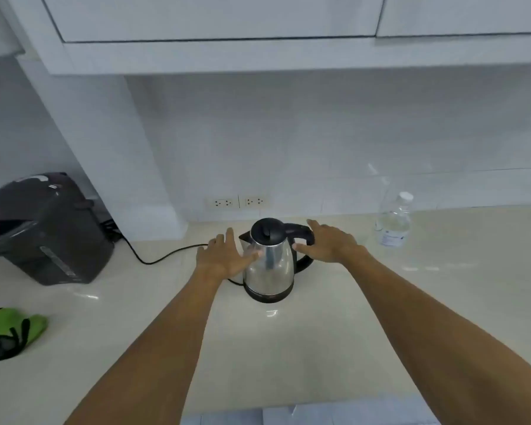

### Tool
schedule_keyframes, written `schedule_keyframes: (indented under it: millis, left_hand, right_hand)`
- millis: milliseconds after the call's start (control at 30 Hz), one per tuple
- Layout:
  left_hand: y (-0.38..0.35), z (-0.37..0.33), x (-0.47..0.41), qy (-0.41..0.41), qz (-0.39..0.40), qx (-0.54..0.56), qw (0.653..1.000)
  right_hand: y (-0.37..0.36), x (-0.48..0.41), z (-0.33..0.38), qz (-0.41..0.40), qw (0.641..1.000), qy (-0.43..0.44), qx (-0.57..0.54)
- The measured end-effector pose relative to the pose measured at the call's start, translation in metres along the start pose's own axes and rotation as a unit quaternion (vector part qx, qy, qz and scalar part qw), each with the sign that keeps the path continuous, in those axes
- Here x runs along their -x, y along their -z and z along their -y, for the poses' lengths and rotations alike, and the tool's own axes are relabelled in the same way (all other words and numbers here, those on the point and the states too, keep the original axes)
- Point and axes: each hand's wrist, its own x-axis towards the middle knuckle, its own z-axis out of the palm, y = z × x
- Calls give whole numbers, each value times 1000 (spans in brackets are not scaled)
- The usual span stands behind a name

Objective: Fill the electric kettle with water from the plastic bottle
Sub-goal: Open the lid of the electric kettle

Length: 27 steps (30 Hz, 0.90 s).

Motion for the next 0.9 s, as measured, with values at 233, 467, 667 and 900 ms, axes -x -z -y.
schedule_keyframes:
  millis: [233,467,667,900]
  left_hand:
    - [-46,1,-31,18,51,289,956]
    - [-73,-8,-33,-9,5,396,918]
    - [-86,-13,-34,6,-30,410,911]
    - [-75,-18,-33,-25,-68,403,912]
  right_hand:
    - [-50,-40,-38,-3,982,-22,-185]
    - [-81,-58,-54,-43,967,-35,-247]
    - [-87,-63,-56,-73,964,-33,-255]
    - [-79,-57,-54,-118,956,-31,-268]
